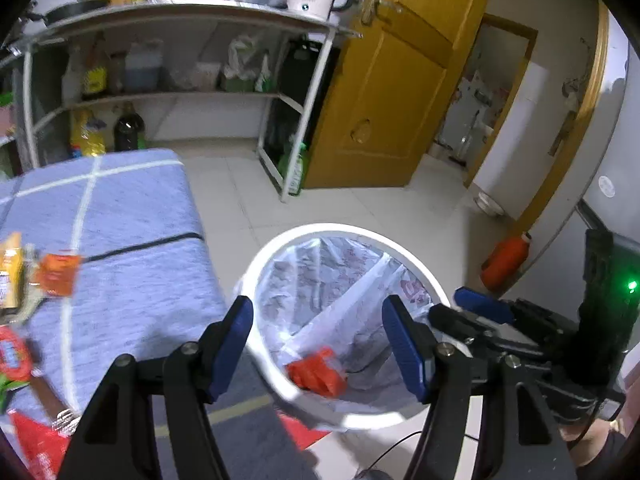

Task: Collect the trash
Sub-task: 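Grasp the yellow snack wrapper with the left tool while the right tool grasps the red wrapper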

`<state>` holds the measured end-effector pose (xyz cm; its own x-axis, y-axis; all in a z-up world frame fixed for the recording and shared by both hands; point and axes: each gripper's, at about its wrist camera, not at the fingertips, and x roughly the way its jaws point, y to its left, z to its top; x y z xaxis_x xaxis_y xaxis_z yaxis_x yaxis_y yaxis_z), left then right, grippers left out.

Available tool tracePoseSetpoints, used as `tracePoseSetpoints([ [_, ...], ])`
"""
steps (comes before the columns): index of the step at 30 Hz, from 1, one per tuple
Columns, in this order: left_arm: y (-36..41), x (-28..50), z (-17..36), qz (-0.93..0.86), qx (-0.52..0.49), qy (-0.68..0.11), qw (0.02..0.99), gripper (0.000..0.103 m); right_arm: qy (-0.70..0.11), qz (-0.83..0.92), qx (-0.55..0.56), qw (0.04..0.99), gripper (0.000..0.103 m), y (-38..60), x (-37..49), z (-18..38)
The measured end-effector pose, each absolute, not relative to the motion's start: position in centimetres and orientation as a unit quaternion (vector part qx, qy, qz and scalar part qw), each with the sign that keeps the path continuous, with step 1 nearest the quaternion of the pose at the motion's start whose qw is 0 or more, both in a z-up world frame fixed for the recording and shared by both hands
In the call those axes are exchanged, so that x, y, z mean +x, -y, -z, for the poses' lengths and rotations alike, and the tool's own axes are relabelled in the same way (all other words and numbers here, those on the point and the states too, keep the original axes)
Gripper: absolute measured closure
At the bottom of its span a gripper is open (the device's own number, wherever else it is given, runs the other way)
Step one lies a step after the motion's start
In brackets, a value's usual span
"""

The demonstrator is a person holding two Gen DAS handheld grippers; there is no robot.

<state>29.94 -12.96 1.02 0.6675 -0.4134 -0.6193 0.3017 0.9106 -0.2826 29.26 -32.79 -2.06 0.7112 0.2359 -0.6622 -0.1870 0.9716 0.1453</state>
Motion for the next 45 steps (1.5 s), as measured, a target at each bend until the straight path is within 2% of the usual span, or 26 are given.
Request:
tracePoseSetpoints([
  [11, 5.9, 22.1, -3.6, 0.134, -0.079, -0.306, 0.939, 0.034, -0.317, -0.198, 0.015, 0.927, 0.053, 26.8, 24.5, -1.3],
  [21, -2.4, 15.9, -1.8, 0.044, -0.083, -0.307, 0.947, 0.034, -0.313, -0.306, -0.022, 0.899, 0.053, 19.1, 21.6, -1.2],
  [25, -4.9, 13.8, -0.1, 0.014, -0.089, -0.320, 0.943, 0.028, -0.316, -0.327, -0.042, 0.889, 0.053, 16.8, 21.2, -0.6],
  [35, -6.0, 13.4, 4.7, -0.026, -0.081, -0.386, 0.918, 0.027, -0.325, -0.339, -0.053, 0.881, 0.053, 15.1, 21.5, 0.1],
  [42, -6.6, 14.6, 5.5, -0.052, -0.102, -0.395, 0.911, 0.027, -0.329, -0.344, -0.058, 0.878, 0.053, 14.4, 21.6, 0.2],
  [44, -7.0, 14.7, 5.5, -0.056, -0.110, -0.392, 0.912, 0.029, -0.331, -0.344, -0.061, 0.876, 0.053, 14.1, 21.6, 0.3],
  [45, -7.2, 14.7, 5.4, -0.057, -0.113, -0.390, 0.912, 0.033, -0.333, -0.345, -0.062, 0.875, 0.053, 14.0, 21.6, 0.4],
])
